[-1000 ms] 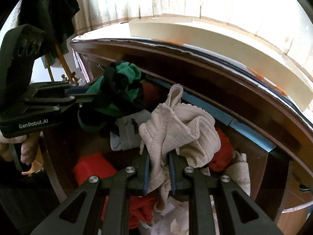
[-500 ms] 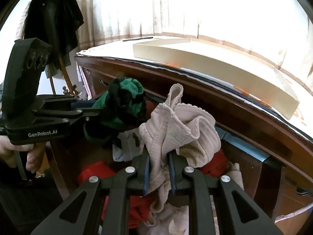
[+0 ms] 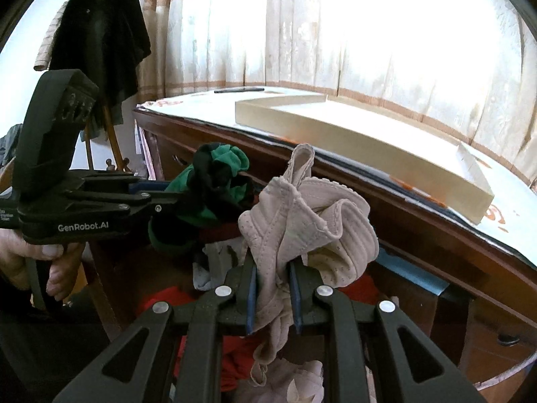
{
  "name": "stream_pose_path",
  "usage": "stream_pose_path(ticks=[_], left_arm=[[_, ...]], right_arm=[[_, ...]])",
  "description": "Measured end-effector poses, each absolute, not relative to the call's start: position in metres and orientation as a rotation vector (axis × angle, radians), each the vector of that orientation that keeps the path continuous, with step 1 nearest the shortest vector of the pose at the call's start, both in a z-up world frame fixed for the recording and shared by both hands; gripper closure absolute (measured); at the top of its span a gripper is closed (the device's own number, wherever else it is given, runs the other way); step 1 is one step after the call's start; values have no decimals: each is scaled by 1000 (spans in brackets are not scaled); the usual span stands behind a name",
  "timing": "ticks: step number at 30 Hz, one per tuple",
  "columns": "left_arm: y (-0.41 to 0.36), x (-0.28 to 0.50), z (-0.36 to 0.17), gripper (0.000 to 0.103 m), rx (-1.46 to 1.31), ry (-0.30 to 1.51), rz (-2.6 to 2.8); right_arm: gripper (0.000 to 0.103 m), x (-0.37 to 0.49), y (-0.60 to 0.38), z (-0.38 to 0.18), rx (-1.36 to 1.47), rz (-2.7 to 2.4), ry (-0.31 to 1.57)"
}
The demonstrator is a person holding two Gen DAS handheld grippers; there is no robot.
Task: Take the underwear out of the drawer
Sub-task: 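Lift the sock and underwear out of the drawer toward the tray with both tools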
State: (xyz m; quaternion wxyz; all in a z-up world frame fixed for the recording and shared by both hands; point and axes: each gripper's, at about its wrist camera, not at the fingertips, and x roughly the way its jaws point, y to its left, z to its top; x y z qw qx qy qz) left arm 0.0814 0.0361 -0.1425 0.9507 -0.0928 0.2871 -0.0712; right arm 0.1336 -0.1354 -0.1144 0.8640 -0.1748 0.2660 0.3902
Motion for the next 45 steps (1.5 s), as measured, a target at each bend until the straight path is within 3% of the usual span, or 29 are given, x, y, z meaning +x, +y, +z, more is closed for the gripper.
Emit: stream_pose_path(ticks=[45], left_arm=[[30, 65, -118, 79, -205, 413, -175]], right_arm=[[85, 88, -152, -97, -341, 795, 210]])
